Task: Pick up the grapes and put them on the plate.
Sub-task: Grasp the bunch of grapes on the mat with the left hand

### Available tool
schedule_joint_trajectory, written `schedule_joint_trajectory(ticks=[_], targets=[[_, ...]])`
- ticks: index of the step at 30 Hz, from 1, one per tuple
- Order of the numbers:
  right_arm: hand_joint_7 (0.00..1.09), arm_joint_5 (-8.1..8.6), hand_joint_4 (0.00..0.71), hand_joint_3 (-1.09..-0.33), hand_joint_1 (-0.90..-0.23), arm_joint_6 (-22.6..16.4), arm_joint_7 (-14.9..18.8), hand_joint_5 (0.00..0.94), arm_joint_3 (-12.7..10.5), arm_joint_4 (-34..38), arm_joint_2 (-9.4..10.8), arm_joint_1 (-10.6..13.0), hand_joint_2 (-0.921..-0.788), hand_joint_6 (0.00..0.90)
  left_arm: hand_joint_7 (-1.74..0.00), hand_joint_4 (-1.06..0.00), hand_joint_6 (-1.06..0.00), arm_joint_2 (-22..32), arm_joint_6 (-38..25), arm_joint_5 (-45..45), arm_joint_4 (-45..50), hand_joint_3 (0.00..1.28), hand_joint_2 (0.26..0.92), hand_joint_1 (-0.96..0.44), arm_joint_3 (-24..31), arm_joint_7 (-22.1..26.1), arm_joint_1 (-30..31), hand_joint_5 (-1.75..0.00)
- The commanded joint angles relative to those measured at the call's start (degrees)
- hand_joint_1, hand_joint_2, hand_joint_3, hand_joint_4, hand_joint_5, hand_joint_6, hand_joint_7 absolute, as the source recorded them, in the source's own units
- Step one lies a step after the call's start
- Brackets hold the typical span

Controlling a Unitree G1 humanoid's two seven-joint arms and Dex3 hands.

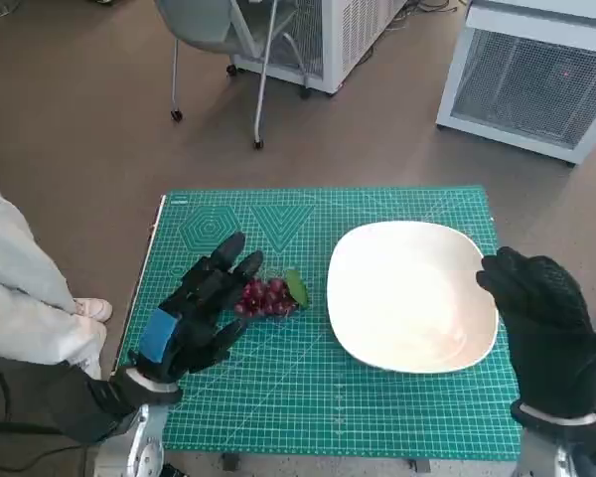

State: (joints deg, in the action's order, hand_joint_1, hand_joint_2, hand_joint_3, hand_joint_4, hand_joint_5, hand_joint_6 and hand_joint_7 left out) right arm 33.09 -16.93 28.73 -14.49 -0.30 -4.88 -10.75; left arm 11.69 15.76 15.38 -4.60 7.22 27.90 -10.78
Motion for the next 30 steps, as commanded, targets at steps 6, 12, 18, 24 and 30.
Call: schedule_joint_trajectory(ticks=[6, 12, 18, 24, 30], targets=[[0.88, -0.94, 0.496, -0.551, -0.345, -0.18, -0.23, 0.555, 0.12, 0.98, 0.28, 0.83, -0.921, 0.275, -0.04, -0.16, -0.25, 10.01, 2.44, -37.22, 9.79, 0.02, 0.861, -0.48, -1.81, -15.71, 0.23, 0.0], [0.89, -1.03, 0.493, -0.558, -0.345, -0.44, -0.18, 0.558, 0.22, 1.04, 0.31, 0.86, -0.921, 0.267, -0.01, -0.06, -0.2, 10.77, -5.09, -44.57, 14.53, 0.0, 0.764, -0.4, -3.81, -15.3, 0.1, 0.0], [0.89, -0.96, 0.486, -0.562, -0.345, -0.35, -0.07, 0.56, 0.27, 1.14, 0.31, 0.71, -0.921, 0.263, -0.01, -0.04, -0.21, 11.23, -10.22, -51.33, 15.16, 0.0, 0.73, -0.34, -6.92, -15.16, -1.17, 0.0], [0.9, -0.86, 0.479, -0.565, -0.347, -0.22, -0.09, 0.563, 0.18, 1.21, 0.22, 0.66, -0.921, 0.257, -0.01, -0.04, -0.22, 11.3, -15.13, -57.06, 13.27, 0.0, 0.733, -0.36, -10.77, -15.53, -3.42, 0.0], [0.9, -0.88, 0.476, -0.567, -0.347, -0.23, -0.19, 0.569, 0.08, 1.12, 0.19, 0.76, -0.921, 0.254, -0.01, -0.04, -0.22, 11.23, -18.16, -59.79, 9.25, 0.0, 0.74, -0.38, -13.98, -15.71, -6.21, 0.0]])
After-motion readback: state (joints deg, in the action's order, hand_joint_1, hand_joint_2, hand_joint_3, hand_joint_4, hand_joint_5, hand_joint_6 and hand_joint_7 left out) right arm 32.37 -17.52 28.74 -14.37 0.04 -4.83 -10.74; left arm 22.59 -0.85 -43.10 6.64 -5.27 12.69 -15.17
